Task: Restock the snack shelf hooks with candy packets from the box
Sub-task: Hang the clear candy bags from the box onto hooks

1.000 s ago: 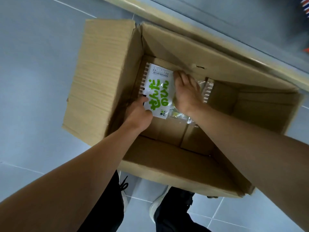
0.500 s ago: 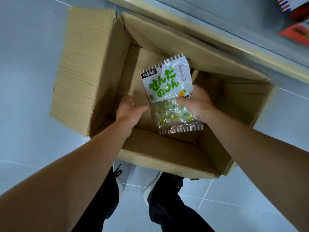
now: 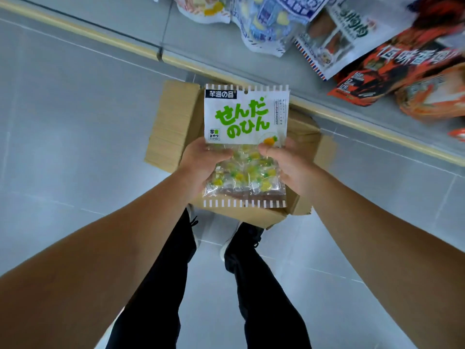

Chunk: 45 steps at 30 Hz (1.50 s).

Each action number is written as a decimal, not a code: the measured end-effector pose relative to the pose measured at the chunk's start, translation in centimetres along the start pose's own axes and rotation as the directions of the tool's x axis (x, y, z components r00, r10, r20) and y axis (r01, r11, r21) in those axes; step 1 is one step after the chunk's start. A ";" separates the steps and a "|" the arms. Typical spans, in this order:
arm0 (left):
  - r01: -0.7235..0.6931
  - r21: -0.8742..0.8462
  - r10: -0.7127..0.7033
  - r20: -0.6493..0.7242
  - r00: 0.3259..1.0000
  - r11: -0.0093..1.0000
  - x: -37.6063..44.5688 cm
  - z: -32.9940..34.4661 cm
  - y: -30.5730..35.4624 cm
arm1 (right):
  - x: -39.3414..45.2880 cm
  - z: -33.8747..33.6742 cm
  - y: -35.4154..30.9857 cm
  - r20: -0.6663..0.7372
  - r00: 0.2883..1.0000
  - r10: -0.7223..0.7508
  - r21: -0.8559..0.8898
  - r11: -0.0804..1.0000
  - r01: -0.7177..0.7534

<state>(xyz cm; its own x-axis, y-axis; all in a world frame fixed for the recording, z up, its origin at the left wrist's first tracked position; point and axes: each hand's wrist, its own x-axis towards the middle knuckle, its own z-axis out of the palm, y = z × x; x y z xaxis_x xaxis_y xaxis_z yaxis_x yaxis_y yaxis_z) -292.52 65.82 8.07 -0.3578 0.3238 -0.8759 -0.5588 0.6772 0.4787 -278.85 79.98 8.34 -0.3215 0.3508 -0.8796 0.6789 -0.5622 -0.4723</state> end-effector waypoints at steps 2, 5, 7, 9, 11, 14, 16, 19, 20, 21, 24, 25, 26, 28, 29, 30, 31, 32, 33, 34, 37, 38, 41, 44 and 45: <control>-0.038 0.001 0.039 -0.009 0.999 0.999 -5.5 0.0 2.6 | -5.7 -0.6 -2.7 -0.053 0.998 -0.016 0.027 0.999 0.018; -0.102 -0.012 0.102 -0.017 0.995 0.995 -13.4 0.5 6.9 | -13.8 -2.0 -7.3 -0.117 0.991 -0.067 0.024 0.997 0.070; -0.157 -0.029 0.157 -0.013 0.988 0.987 -19.7 0.7 9.7 | -20.0 -2.7 -10.0 -0.137 0.980 -0.143 0.011 0.989 0.146; -0.205 -0.030 0.204 -0.023 0.979 0.978 -23.3 0.8 11.4 | -23.6 -2.8 -11.9 -0.161 0.966 -0.202 0.006 0.979 0.205; -0.256 -0.027 0.255 -0.021 0.967 0.966 -27.6 0.7 13.2 | -28.1 -3.1 -13.4 -0.184 0.951 -0.249 0.031 0.966 0.258; -0.361 -0.017 0.361 0.001 0.933 0.932 -33.8 0.1 15.1 | -34.3 -3.3 -14.6 -0.195 0.929 -0.316 0.081 0.938 0.336; -0.416 -0.019 0.416 0.010 0.909 0.909 -37.4 -0.5 16.0 | -38.0 -3.2 -15.0 -0.203 0.914 -0.352 0.121 0.917 0.380; -0.500 -0.009 0.499 0.062 0.864 0.866 -42.4 -1.5 17.3 | -43.4 -2.9 -15.7 -0.223 0.877 -0.426 0.136 0.877 0.460; -0.527 -0.021 0.527 0.069 0.847 0.850 -44.0 -1.9 17.7 | -45.1 -2.8 -15.9 -0.216 0.865 -0.453 0.130 0.865 0.485; -0.551 -0.031 0.551 0.078 0.831 0.834 -45.4 -2.2 18.0 | -46.7 -2.7 -16.0 -0.225 0.855 -0.467 0.128 0.856 0.501; -0.620 -0.060 0.622 0.125 0.773 0.782 -50.7 -3.7 18.4 | -52.6 -1.7 -16.2 -0.259 0.800 -0.542 0.095 0.810 0.579; -0.640 -0.059 0.641 0.132 0.756 0.766 -52.0 -4.2 18.4 | -54.1 -1.5 -16.1 -0.268 0.776 -0.570 0.090 0.787 0.610; -0.660 -0.062 0.661 0.147 0.736 0.749 -53.7 -4.7 18.4 | -55.9 -1.0 -15.9 -0.266 0.757 -0.597 0.078 0.769 0.634; -0.691 -0.077 0.693 0.170 0.701 0.718 -56.4 -5.6 18.0 | -58.9 -0.3 -15.4 -0.278 0.734 -0.620 0.079 0.747 0.661; -0.717 -0.078 0.717 0.188 0.671 0.692 -58.2 -6.1 18.0 | -61.0 0.0 -15.2 -0.302 0.718 -0.627 0.076 0.735 0.674; -0.732 -0.087 0.732 0.195 0.653 0.676 -59.0 -6.2 18.1 | -62.0 0.1 -15.1 -0.296 0.716 -0.632 0.072 0.732 0.677; -0.749 -0.086 0.747 0.204 0.633 0.657 -60.1 -6.3 18.2 | -63.2 0.0 -15.0 -0.299 0.705 -0.643 0.068 0.723 0.688; -0.761 -0.097 0.761 0.211 0.614 0.641 -61.4 -6.4 18.2 | -64.7 0.1 -14.7 -0.282 0.698 -0.658 0.072 0.711 0.699; -0.777 -0.110 0.777 0.221 0.589 0.620 -63.2 -6.3 18.6 | -67.0 0.1 -14.7 -0.264 0.686 -0.677 0.073 0.696 0.715; -0.781 -0.129 0.787 0.216 0.579 0.610 -63.9 -6.2 18.7 | -67.8 0.0 -14.6 -0.250 0.693 -0.677 0.078 0.699 0.711; -0.807 -0.167 0.820 0.215 0.530 0.566 -67.8 -4.8 19.7 | -72.9 -1.0 -14.5 -0.298 0.634 -0.714 0.041 0.654 0.756; -0.818 -0.174 0.832 0.219 0.510 0.547 -69.0 -4.0 20.0 | -74.2 -1.7 -14.4 -0.315 0.606 -0.730 0.022 0.633 0.774; -0.850 -0.185 0.862 0.234 0.449 0.493 -72.3 -1.3 20.8 | -77.8 -4.3 -13.8 -0.349 0.527 -0.775 -0.019 0.568 0.823; -0.878 -0.200 0.891 0.232 0.389 0.436 -75.2 2.0 21.0 | -80.6 -7.2 -12.8 -0.385 0.481 -0.788 -0.065 0.543 0.837; -0.887 -0.201 0.899 0.237 0.367 0.415 -76.1 3.4 21.1 | -81.7 -8.4 -12.4 -0.396 0.465 -0.792 -0.072 0.532 0.844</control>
<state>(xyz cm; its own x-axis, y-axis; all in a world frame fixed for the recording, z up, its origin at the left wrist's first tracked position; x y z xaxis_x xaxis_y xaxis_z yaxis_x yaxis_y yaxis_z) -274.52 57.66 84.62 -0.4570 0.8845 0.0943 -0.0654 -0.1391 0.9881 -255.46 64.60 86.53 -0.4256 0.9048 -0.0123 0.1370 0.0510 -0.9893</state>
